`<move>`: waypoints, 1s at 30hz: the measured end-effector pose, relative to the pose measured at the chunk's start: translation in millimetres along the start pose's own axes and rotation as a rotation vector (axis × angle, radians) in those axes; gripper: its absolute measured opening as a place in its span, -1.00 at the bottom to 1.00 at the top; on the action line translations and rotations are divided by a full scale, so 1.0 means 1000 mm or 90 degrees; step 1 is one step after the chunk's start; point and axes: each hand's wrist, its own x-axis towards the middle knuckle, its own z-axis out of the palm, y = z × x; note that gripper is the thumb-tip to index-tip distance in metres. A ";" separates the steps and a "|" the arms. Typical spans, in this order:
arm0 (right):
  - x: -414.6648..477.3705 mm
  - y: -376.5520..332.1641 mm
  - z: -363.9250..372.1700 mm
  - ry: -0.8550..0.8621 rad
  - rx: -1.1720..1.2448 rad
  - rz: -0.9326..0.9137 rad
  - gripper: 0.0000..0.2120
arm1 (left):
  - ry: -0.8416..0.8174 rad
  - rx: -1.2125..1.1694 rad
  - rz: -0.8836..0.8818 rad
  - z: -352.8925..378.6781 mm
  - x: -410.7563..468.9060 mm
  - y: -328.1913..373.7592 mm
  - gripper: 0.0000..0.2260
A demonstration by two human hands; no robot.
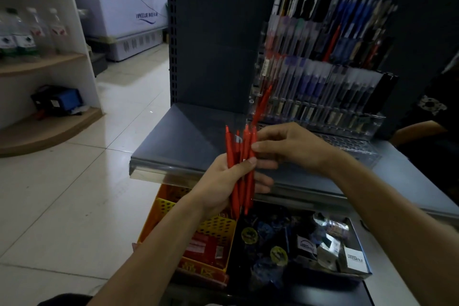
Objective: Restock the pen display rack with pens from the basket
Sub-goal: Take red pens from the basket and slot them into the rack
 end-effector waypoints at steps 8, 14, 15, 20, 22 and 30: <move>-0.004 -0.010 -0.018 0.184 0.122 -0.021 -0.93 | 0.031 0.029 -0.007 -0.006 0.004 -0.001 -0.78; -0.001 -0.024 -0.025 0.368 0.269 -0.023 -0.87 | 0.092 0.110 -0.013 -0.005 0.006 -0.004 -0.86; 0.001 -0.023 -0.025 0.363 0.270 -0.009 -0.90 | 0.110 0.134 -0.010 -0.006 0.006 -0.005 -0.84; 0.008 -0.023 -0.022 0.295 0.481 0.086 -0.86 | 0.124 0.129 -0.012 -0.010 0.008 -0.003 -0.73; 0.009 -0.024 -0.021 0.274 0.600 0.086 -0.82 | 0.132 0.139 -0.020 -0.011 0.008 -0.003 -0.72; 0.019 -0.010 -0.016 0.361 0.239 0.084 -0.79 | 0.156 0.153 -0.031 -0.012 0.009 -0.005 -0.72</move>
